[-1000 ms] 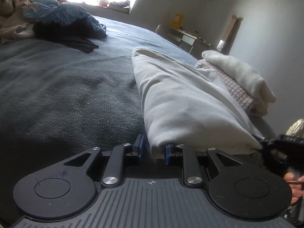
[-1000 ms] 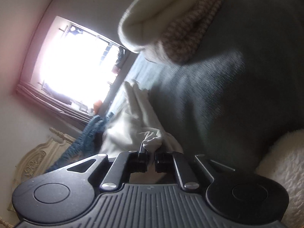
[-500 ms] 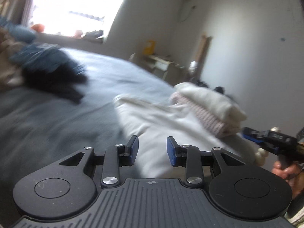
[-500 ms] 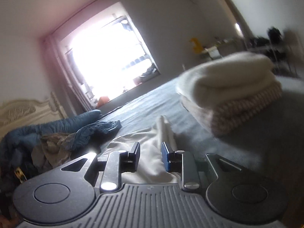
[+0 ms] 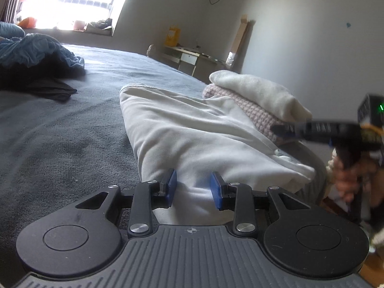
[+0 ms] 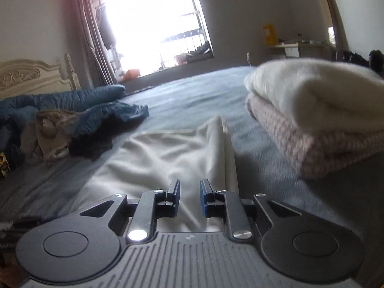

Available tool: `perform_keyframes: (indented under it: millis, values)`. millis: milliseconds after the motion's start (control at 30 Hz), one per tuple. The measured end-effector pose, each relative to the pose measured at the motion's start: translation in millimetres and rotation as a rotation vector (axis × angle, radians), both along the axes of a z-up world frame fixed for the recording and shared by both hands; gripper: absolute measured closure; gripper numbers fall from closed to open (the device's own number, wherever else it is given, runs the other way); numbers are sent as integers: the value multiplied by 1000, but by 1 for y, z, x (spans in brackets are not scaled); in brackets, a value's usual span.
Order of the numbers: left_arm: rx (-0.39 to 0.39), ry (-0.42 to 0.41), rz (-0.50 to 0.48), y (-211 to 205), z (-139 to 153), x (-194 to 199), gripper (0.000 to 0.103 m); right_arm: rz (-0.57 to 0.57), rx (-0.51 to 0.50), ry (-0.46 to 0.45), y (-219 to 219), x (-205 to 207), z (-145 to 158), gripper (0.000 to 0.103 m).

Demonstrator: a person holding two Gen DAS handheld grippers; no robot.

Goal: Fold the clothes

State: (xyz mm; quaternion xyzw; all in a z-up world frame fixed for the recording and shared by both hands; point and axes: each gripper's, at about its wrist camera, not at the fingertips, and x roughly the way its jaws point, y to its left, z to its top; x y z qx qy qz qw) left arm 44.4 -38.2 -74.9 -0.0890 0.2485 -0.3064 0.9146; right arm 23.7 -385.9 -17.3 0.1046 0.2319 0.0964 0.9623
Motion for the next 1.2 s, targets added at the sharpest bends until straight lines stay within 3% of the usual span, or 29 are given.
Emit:
perform_keyframes:
  millis: [200,300,333,367,400,600,833,967,1100,1200]
  values:
    - [-1,-17,-2,0,-2,-4,71,-31,-101,19,-2,82,6,65]
    - [4,-24,-6,1,-3,-5,71,-36,-136,48,-4,117,-4,64]
    - [6,-26,-6,1,-3,-5,71,-35,-146,56,-4,128,-7,69]
    - [10,-29,-7,1,-4,-6,71,-12,-144,52,-3,134,-7,91]
    - [14,-31,-7,0,-4,-6,71,9,-142,47,-1,140,-8,97]
    - [28,-39,-15,1,-4,-8,71,-23,-125,-51,-5,149,0,98]
    - [48,-48,-27,1,-4,-8,71,-36,-164,39,-10,179,-44,95]
    - [66,-48,-26,1,-2,-8,71,-84,-181,91,-16,167,-28,94]
    - [80,-49,-24,0,-1,-8,71,-33,-166,29,-16,105,9,92]
    - [89,-46,-23,-1,0,-9,70,28,-52,52,-28,56,25,90]
